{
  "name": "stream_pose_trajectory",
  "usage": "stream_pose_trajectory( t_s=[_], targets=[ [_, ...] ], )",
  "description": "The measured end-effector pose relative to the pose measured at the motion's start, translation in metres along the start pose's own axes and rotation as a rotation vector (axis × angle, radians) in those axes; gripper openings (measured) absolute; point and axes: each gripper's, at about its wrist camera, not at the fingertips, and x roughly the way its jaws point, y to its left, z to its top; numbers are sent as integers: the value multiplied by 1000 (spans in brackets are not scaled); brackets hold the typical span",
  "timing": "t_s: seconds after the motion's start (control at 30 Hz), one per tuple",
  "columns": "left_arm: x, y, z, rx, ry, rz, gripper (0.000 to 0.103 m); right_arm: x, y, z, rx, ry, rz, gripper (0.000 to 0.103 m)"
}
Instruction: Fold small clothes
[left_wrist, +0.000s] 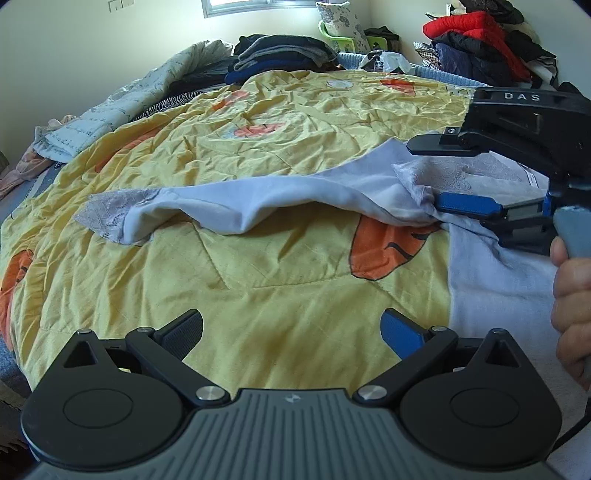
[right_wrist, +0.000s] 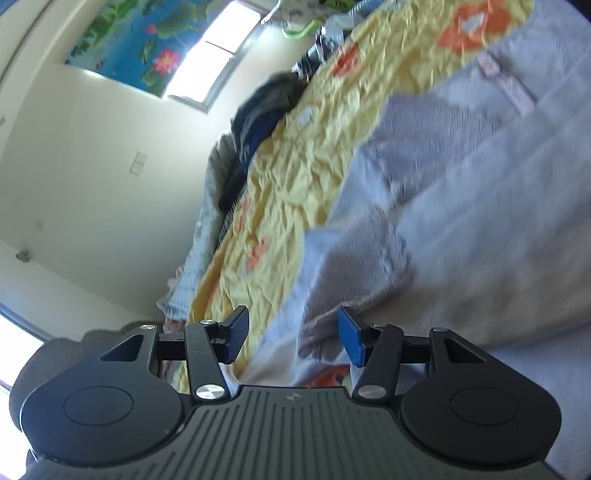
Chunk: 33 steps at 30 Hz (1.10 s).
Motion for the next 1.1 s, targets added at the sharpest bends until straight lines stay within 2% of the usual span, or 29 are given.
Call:
stream_pose_trajectory(
  t_s=[0.13, 0.2, 0.23, 0.37, 0.43, 0.5, 0.63, 0.73, 0.9, 1.1],
  targets=[
    [6, 17, 3, -52, 24, 16, 103, -1, 6, -11, -16, -4, 53, 56],
    [8, 33, 5, -105, 34, 4, 103, -7, 19, -16, -94, -53, -10, 56],
    [9, 41, 6, -129, 34, 0, 103, -8, 30, -19, -184, -65, -48, 56],
    [11, 88, 11, -291, 35, -57, 103, -1, 84, -51, -676, -97, -279, 56],
    [13, 114, 13, -396, 33, -94, 103, 6, 99, -70, -839, -82, -329, 58],
    [18, 144, 15, -515, 39, -134, 103, 12, 108, -82, -916, -35, -319, 63],
    [22, 188, 15, -653, 42, -119, 103, 31, 114, -84, -868, 88, -208, 68],
    [22, 208, 13, -678, 34, -68, 103, 45, 111, -71, -762, 136, -149, 68],
    [21, 234, 9, -720, 21, -28, 103, 84, 105, -49, -627, 252, -111, 71],
    [9, 250, 6, -683, -26, 68, 103, 142, 119, -57, -546, 429, -30, 76]
  ],
)
